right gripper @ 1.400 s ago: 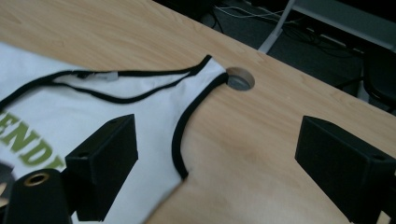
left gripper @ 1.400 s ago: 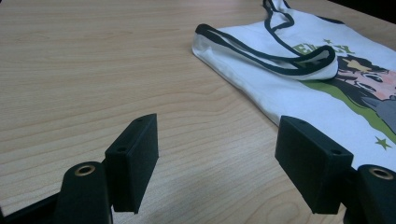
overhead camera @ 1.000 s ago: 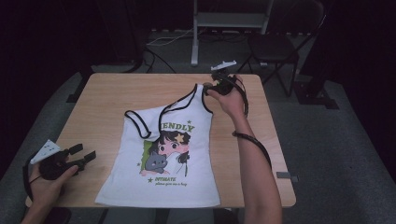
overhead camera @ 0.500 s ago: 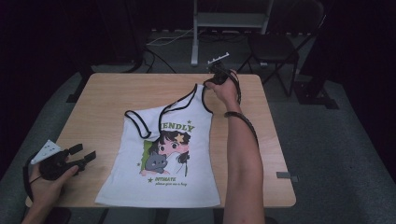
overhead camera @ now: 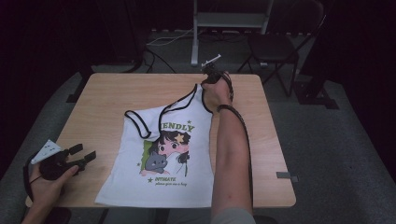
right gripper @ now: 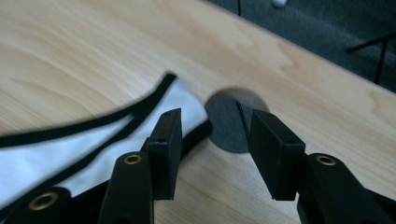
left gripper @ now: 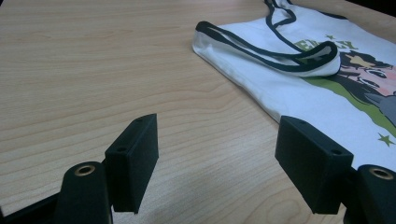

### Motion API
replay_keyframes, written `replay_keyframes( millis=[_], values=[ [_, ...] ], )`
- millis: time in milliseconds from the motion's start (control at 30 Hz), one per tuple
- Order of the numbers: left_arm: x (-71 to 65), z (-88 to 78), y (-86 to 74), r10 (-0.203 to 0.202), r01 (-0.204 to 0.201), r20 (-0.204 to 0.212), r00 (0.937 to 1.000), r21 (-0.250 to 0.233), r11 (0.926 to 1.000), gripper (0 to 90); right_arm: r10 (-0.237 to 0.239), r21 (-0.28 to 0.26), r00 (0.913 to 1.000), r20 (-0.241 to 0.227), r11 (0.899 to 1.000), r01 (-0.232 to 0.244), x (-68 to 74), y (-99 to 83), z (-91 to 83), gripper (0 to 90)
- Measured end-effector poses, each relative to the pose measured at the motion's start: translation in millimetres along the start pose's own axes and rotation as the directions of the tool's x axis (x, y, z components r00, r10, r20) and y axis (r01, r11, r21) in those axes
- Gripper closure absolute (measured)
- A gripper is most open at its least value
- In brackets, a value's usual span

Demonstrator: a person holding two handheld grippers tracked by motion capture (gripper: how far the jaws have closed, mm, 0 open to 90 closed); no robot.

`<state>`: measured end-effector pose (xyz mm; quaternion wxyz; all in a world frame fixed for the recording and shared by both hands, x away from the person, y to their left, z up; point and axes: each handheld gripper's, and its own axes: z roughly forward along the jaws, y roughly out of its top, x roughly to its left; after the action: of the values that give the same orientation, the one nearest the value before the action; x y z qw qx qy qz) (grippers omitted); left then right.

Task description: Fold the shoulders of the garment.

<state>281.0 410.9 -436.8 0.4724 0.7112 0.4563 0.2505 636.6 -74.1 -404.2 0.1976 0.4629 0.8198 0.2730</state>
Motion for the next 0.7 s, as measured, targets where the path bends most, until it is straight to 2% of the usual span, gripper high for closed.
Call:
replay_keyframes(
  millis=[267, 367, 400, 600, 700],
  values=[
    [-0.6, 0.3, 0.1, 0.003, -0.003, 0.004, 1.0000, 0.005, 1.0000, 29.7, 0.036, -0.012, 0.9991, -0.020, 0.999, -0.036, 1.6, 8.1, 7.4, 49.8],
    [-0.8, -0.3, -0.1, 0.000, 0.000, 0.004, 1.0000, 0.003, 1.0000, 29.7, 0.056, 0.004, 0.9979, -0.033, 0.998, -0.056, 4.4, 11.2, 9.1, 53.4],
    [-0.9, -0.6, -0.3, 0.001, -0.001, 0.004, 1.0000, 0.001, 1.0000, 29.7, 0.052, 0.008, 0.9983, -0.024, 0.999, -0.052, 5.2, 11.5, 9.9, 54.4],
    [-0.8, -1.0, -0.5, 0.002, -0.002, 0.005, 1.0000, 0.002, 1.0000, 29.6, 0.059, 0.046, 0.9973, -0.043, 0.997, -0.057, 6.3, 5.4, 19.5, 63.0],
    [-0.8, -0.8, -0.5, -0.003, 0.003, 0.007, 1.0000, 0.001, 1.0000, 29.7, 0.056, 0.041, 0.9972, -0.050, 0.998, -0.054, 7.4, 4.1, 21.9, 71.5]
  ],
)
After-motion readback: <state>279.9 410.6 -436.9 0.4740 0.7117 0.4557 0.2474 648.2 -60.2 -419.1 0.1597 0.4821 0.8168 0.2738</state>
